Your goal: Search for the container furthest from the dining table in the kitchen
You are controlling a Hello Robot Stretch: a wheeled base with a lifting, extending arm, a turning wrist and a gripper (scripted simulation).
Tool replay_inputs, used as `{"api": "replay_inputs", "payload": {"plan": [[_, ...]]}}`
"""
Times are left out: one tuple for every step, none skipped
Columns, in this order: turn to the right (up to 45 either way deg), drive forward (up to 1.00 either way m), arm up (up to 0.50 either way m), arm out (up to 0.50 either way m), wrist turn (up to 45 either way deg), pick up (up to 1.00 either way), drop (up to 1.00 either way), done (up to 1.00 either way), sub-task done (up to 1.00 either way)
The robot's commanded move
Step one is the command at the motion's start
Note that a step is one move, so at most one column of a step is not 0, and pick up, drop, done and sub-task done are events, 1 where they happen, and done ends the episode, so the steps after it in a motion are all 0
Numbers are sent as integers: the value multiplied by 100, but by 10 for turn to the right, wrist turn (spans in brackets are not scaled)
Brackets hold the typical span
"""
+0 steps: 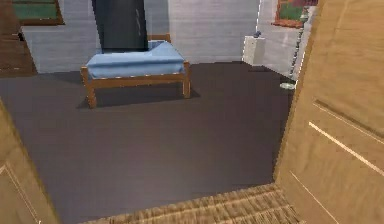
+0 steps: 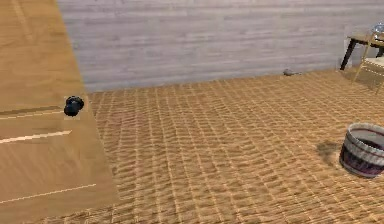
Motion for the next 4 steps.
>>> {"api": "replay_inputs", "payload": {"plan": [[-90,0,0,0,0,0,0,0,0],[0,60,0,0,0,0,0,0,0],[-270,0,0,0,0,0,0,0,0],[0,100,0,0,0,0,0,0,0]]}}
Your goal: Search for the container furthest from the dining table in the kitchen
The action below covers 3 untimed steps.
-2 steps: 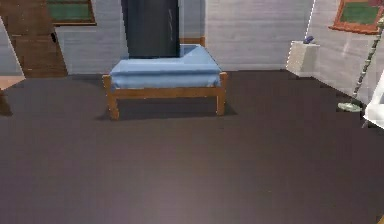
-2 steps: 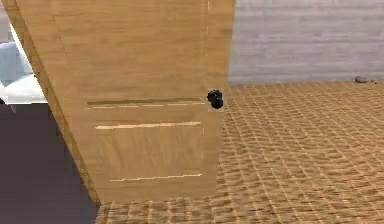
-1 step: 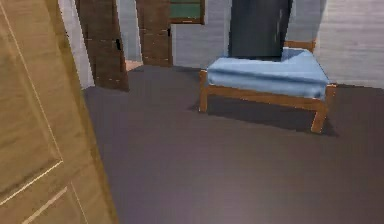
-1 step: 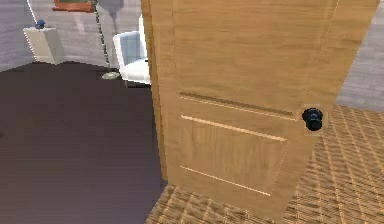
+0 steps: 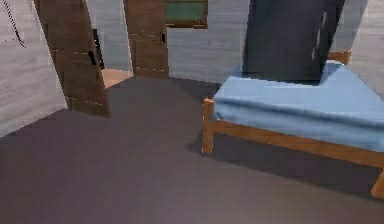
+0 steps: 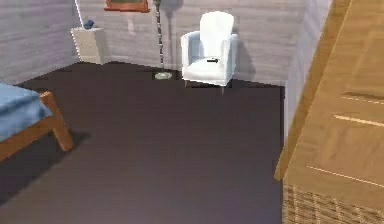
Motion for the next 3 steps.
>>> {"api": "replay_inputs", "payload": {"plan": [[-60,0,0,0,0,0,0,0,0],[0,30,0,0,0,0,0,0,0],[-150,0,0,0,0,0,0,0,0]]}}
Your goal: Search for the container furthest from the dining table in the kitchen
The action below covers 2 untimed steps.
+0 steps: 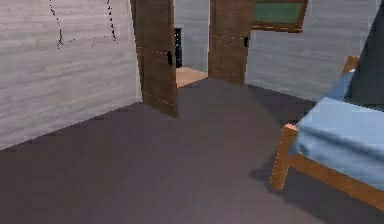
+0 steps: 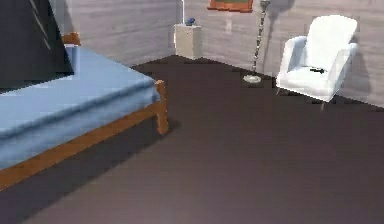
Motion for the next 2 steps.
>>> {"api": "replay_inputs", "payload": {"plan": [[0,100,0,0,0,0,0,0,0],[0,70,0,0,0,0,0,0,0]]}}
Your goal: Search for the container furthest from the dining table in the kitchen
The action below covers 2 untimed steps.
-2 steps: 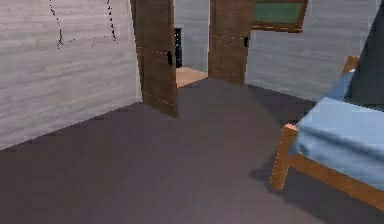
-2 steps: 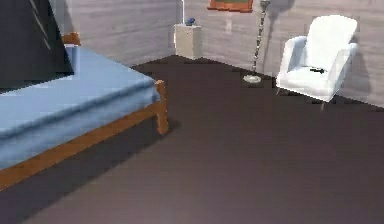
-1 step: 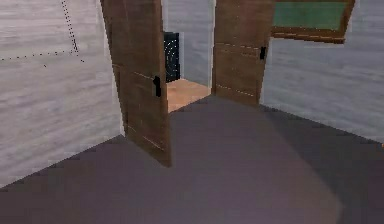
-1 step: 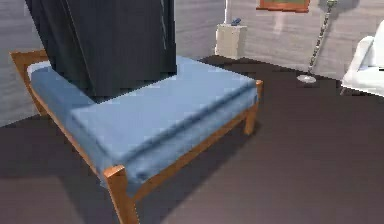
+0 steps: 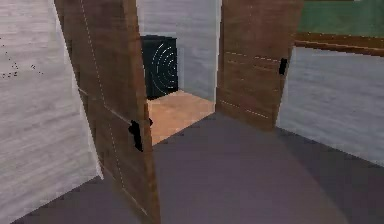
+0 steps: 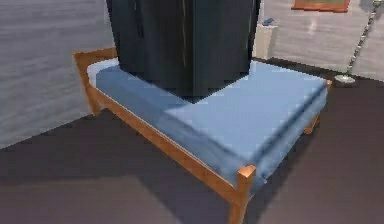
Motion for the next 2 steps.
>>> {"api": "replay_inputs", "payload": {"plan": [[420,0,0,0,0,0,0,0,0],[0,75,0,0,0,0,0,0,0]]}}
